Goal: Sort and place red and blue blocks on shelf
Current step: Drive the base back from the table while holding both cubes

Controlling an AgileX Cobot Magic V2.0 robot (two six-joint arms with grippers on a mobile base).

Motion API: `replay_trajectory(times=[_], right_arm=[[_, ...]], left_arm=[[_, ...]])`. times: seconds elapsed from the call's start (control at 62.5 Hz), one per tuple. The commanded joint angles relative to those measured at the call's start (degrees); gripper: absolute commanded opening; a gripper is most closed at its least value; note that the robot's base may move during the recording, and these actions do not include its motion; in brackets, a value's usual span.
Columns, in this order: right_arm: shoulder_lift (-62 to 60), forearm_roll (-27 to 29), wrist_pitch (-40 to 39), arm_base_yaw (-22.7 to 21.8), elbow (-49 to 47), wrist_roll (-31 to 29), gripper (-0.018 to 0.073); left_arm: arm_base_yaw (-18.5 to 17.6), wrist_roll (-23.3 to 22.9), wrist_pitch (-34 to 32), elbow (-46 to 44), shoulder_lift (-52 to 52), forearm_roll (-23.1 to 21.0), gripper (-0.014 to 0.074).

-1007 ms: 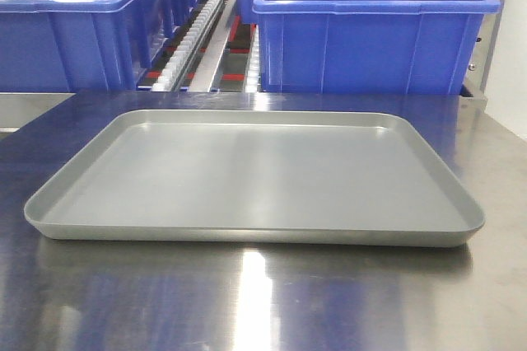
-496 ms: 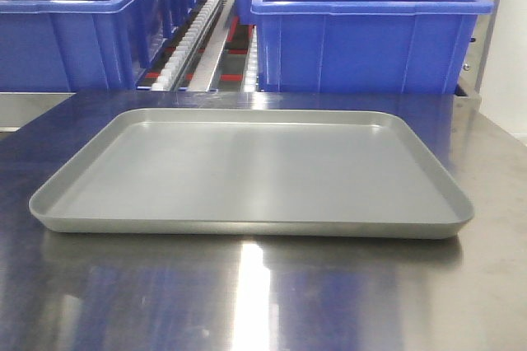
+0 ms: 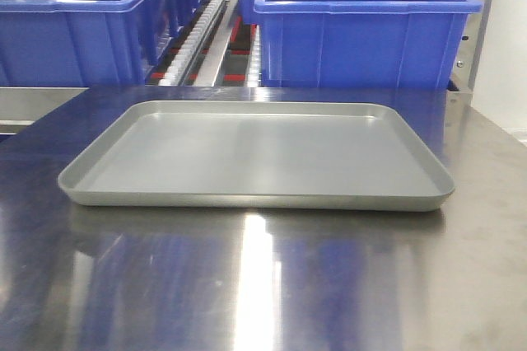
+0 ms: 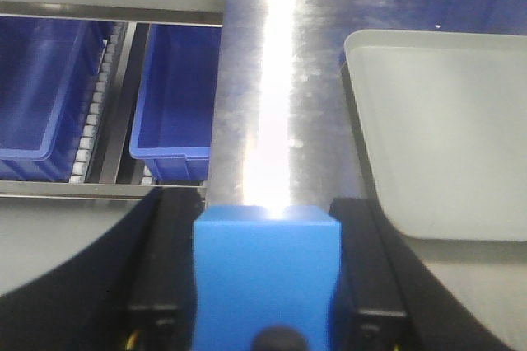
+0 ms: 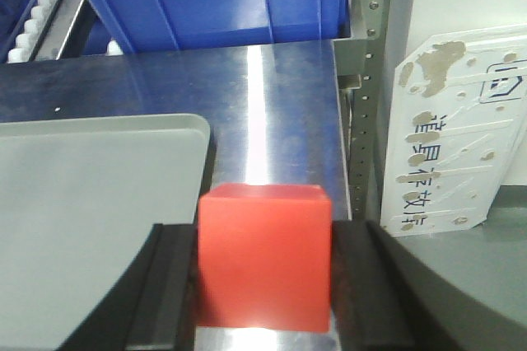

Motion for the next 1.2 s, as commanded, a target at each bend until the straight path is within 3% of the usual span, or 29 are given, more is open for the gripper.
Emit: replay_trajectory(times=[0.0, 1.183], right_arm=[[-0.4, -0.4, -4.8, -0.4, -1.5, -0.5, 0.0048], [-0.4, -0.4, -4.8, -0.4, -1.5, -0.5, 0.0048]], left_arm=[[-0.1, 0.1, -4.2, -1.5, -0.1, 0.6, 0.0123], [-0.1, 0.1, -4.2, -1.5, -0.1, 0.6, 0.0123]])
